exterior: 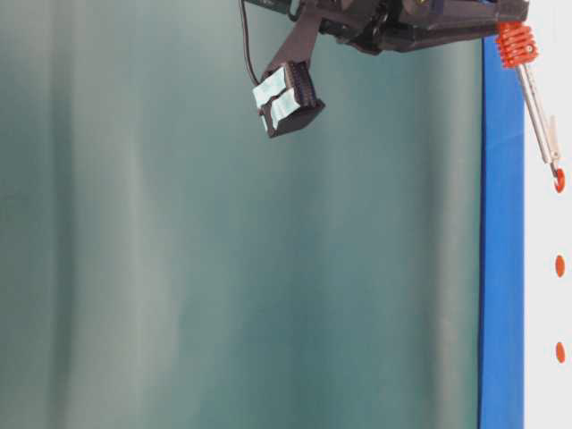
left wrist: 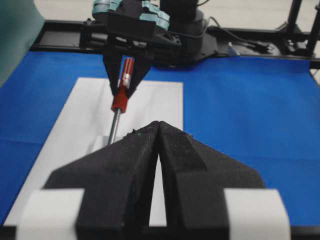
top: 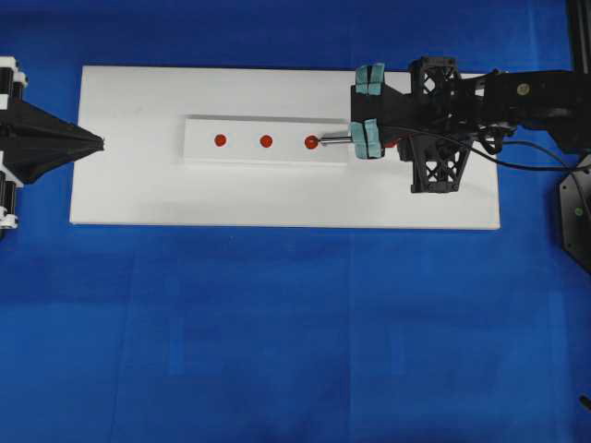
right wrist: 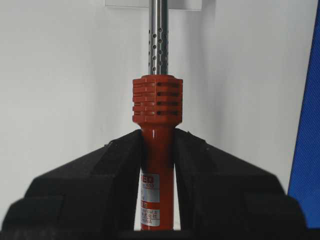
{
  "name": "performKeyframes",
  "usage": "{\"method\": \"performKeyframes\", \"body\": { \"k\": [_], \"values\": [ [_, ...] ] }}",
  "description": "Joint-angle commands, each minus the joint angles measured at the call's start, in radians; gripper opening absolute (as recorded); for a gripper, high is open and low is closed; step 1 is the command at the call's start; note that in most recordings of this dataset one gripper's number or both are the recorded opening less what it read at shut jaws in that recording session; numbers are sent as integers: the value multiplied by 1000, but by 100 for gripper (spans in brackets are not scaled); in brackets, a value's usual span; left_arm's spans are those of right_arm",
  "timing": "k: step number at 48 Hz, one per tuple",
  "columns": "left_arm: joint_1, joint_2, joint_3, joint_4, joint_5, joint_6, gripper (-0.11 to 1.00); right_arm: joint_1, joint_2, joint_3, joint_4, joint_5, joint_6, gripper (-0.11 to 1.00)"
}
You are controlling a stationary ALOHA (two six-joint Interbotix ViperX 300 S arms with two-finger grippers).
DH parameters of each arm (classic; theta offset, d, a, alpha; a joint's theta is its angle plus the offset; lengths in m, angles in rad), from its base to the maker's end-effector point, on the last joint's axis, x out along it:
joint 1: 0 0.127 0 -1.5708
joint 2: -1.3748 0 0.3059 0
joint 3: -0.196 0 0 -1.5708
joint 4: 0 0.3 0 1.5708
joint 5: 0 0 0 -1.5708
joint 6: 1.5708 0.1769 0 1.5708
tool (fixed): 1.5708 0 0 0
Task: Touch the tip of the soldering iron to the mark.
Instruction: 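Lower the iron tip onto the rightmost red dot, then lift the iron off the strip and carry it toward the table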
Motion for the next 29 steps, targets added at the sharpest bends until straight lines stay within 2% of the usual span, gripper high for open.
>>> {"method": "performKeyframes", "body": {
  "k": [1,17,29],
  "values": [
    [3,3,-11,2,-9,-2,2,-2,-9,-8,3,-8,0,6],
    [3,3,-11,2,-9,-2,2,-2,-44,-23,3,9,2,6],
    [3,3,-11,0,-14,-2,2,-2,-163,-71,-18,118,2,6]
  ]
}}
